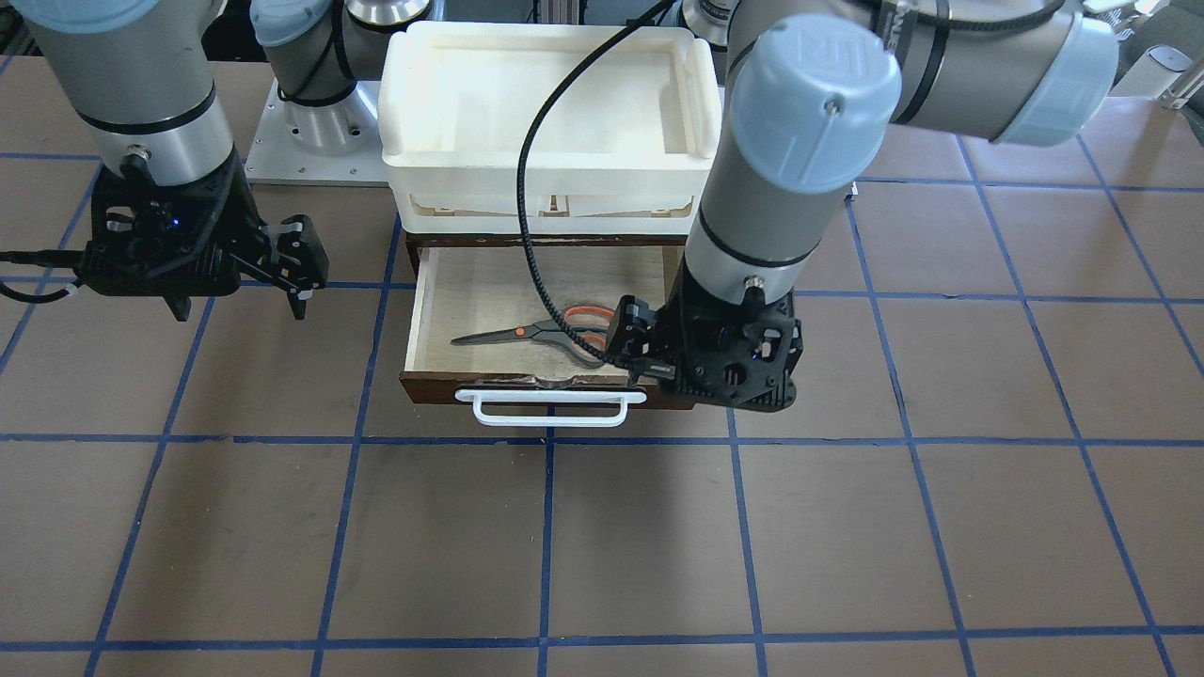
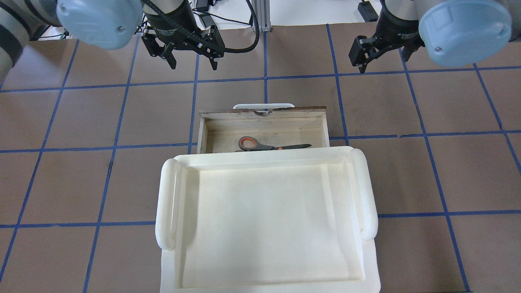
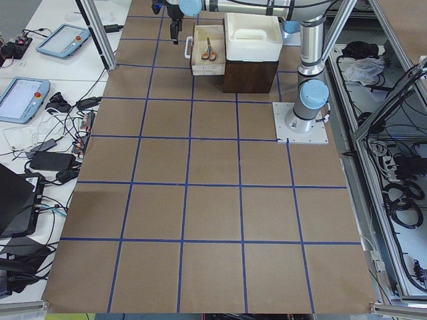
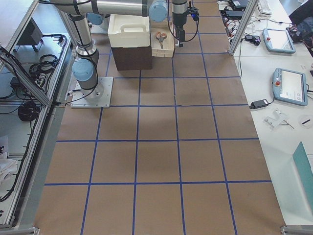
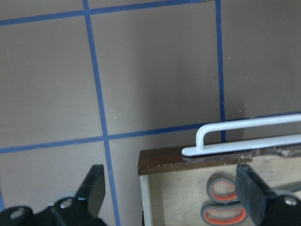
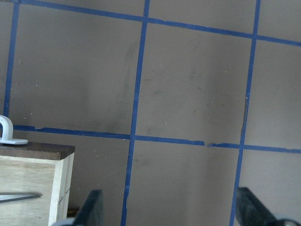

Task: Put scissors in drawer and close it
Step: 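Raise the right gripper out of the drawer while the left arm moves forward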

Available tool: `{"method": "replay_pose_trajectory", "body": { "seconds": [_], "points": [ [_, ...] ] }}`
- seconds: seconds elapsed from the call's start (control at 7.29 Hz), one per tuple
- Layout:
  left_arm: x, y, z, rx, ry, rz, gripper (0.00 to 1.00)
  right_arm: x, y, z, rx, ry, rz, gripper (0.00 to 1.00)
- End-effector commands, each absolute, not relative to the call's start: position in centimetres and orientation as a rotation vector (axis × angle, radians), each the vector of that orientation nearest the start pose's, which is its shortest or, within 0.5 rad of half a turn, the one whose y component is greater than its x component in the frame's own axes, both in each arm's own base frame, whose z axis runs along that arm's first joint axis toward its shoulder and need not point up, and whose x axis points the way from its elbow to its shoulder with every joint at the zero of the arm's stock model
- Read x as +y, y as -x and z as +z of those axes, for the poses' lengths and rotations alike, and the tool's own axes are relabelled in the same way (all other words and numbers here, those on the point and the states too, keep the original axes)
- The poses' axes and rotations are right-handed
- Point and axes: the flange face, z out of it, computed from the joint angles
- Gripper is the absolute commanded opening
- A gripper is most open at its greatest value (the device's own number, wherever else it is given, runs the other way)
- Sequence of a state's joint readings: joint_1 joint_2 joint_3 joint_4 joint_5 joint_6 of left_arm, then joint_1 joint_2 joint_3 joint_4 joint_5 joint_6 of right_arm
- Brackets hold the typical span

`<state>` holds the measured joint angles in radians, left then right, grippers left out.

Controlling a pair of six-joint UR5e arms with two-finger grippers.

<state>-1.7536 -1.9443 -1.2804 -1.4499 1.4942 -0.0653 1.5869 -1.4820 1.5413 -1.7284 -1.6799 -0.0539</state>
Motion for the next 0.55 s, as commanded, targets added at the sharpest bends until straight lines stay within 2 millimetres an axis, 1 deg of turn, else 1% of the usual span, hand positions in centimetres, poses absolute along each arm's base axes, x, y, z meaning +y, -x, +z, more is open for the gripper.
{"method": "replay_pose_trajectory", "body": {
  "seconds": [0.0,0.14,0.27,0.41],
  "points": [
    [-64.2,27.4,38.7,3.289,-0.227,0.033,1.00,-52.7,-13.0,47.3,3.242,-0.078,-0.084,1.00],
    [-65.8,27.8,35.5,3.283,-0.236,0.039,1.00,-52.4,-13.5,47.6,3.198,-0.076,-0.082,1.00],
    [-67.3,28.1,33.2,3.286,-0.235,0.023,1.00,-52.2,-14.1,47.9,3.134,-0.072,-0.084,1.00],
    [-67.7,29.1,31.7,3.286,-0.249,0.042,1.00,-52.2,-14.2,47.9,3.122,-0.069,-0.085,1.00]
  ]
}}
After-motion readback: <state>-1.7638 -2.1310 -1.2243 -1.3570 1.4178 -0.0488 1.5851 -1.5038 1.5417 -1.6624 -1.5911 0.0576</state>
